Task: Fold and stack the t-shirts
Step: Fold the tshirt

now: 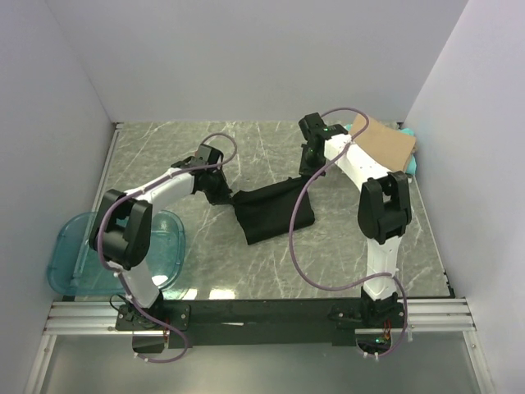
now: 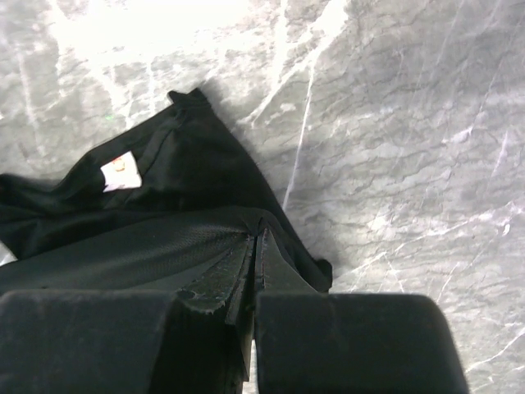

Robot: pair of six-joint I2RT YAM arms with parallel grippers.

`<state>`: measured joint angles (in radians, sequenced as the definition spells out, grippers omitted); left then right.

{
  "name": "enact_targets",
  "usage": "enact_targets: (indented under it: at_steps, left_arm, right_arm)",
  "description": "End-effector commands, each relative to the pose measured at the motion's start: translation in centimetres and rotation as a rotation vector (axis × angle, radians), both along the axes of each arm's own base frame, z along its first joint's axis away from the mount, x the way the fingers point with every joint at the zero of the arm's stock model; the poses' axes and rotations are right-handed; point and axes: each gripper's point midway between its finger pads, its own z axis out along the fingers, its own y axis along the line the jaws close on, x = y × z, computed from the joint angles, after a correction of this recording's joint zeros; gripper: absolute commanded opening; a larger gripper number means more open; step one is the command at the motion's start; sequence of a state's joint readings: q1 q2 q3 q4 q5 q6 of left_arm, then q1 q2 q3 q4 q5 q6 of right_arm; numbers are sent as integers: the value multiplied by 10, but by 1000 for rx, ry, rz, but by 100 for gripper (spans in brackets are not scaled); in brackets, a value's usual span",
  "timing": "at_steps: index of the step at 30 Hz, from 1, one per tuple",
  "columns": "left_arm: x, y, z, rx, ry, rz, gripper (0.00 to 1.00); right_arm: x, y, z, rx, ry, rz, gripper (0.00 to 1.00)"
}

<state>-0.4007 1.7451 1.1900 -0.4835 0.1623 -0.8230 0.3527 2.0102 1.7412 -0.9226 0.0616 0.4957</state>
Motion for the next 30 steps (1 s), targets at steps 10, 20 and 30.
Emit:
enact_targets:
  at_steps: [10,20,30]
  left_arm:
    - [22,13,-3,44,-19,-9,12]
    - [29,19,30,50,-104,5,79]
    - [-4,7,28,-49,-110,-63,79]
  right_arm:
    - [27,-11,2,-30,-24,-3,4]
    - [34,19,58,145,-174,113,85]
    - [-19,21,61,273,-211,206,85]
